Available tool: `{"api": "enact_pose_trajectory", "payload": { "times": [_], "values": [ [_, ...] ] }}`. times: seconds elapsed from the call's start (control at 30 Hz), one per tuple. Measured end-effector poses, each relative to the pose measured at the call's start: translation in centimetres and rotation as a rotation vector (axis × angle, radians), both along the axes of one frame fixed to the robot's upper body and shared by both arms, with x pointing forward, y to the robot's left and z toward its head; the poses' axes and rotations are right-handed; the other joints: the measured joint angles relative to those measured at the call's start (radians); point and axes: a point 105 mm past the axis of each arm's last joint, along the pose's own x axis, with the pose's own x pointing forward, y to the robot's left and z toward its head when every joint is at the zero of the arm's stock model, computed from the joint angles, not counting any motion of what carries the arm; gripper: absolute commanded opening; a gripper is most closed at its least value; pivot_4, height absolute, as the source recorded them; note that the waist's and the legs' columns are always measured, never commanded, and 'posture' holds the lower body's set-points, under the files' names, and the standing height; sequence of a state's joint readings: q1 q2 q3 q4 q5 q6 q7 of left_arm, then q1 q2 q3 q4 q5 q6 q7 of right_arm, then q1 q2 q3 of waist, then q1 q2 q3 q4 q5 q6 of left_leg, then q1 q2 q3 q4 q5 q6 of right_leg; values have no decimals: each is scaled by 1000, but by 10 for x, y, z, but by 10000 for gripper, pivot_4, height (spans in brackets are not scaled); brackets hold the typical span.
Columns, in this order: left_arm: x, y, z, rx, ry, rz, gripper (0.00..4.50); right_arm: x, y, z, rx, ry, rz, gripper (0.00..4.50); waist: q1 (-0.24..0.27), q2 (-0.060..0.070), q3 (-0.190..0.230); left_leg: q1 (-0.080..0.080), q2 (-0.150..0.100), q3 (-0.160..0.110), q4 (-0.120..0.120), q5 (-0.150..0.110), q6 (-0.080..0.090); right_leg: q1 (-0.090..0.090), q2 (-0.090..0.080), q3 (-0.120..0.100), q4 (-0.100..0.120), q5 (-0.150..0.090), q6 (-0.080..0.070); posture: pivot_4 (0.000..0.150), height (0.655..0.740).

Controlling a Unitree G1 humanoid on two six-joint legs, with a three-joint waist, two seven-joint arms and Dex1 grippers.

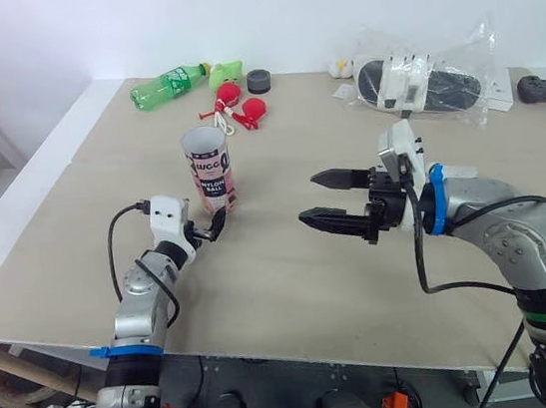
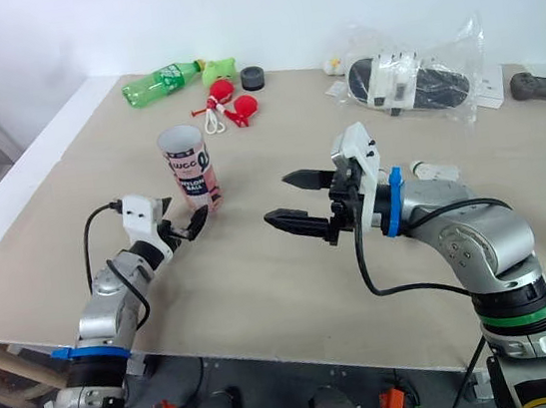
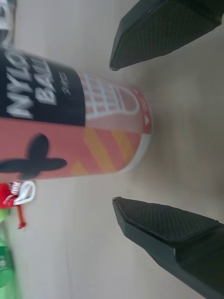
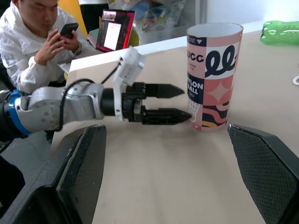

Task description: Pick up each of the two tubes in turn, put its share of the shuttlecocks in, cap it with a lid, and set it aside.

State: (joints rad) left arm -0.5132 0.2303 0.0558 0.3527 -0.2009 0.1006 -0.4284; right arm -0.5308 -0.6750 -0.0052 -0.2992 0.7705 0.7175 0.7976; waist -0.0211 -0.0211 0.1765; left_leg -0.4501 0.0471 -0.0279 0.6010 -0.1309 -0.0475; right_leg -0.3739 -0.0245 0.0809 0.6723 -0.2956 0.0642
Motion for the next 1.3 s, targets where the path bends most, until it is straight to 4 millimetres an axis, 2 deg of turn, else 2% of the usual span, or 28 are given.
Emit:
{"api": "enact_pose_trajectory", "payload": {
  "times": [0.27, 0.43, 0.73, 0.87, 0.93, 1.13, 1.2, 1.3],
  "values": [
    [18, -11, -4, 6, 5, -72, 45000, -1, -5, 4, 17, -22, -52, 44458, 0, 0, 0, -1, 0, -1, 0, 0, 0, 0, 0, -1, 0, 0, 0, 1500, 7400],
    [30, -18, 5, 25, -18, -96, 45000, -4, -7, -3, 15, -7, -74, 44458, 0, 0, 0, -2, -1, -2, 0, 0, 0, 0, 0, -2, 0, 0, 0, 1500, 7400],
    [42, -27, 7, 38, -14, -125, 45000, -9, -10, -4, 26, -16, -113, 44458, -1, 0, 0, -3, -1, -2, 0, 0, -1, -1, 0, -2, 0, 0, 0, 1500, 7400],
    [43, -29, 8, 30, -20, -132, 32204, -10, -11, -5, 25, -10, -130, 45000, -1, 0, 0, -3, -1, -2, 0, 0, -1, -1, 0, -2, 0, 0, 0, 1500, 7400],
    [44, -29, 9, 26, -20, -136, 29806, -12, -10, -6, 25, -8, -127, 45000, -1, 0, 0, -3, -1, -2, 0, 1, -1, -1, 0, -3, 0, 0, 0, 1500, 7400],
    [41, -34, 9, 38, -18, -193, 29583, -14, -17, -3, 31, -10, -156, 45000, -1, 0, 0, -3, -1, -3, 0, 1, -1, -1, 0, -3, 0, 0, 0, 1500, 7400],
    [37, -36, 11, 63, -21, -257, 29583, -15, -25, -4, 27, -5, -188, 45000, 0, 0, 0, -4, -1, -3, 0, 1, -1, -1, 0, -3, 0, 0, 0, 1500, 7400],
    [23, -33, 21, 196, -30, -421, 29583, -16, -47, -9, 24, 8, -284, 45000, -2, 0, 0, -4, -1, -3, 0, 1, -1, -2, 0, -3, 0, 0, 0, 1500, 7400]
  ]
}}
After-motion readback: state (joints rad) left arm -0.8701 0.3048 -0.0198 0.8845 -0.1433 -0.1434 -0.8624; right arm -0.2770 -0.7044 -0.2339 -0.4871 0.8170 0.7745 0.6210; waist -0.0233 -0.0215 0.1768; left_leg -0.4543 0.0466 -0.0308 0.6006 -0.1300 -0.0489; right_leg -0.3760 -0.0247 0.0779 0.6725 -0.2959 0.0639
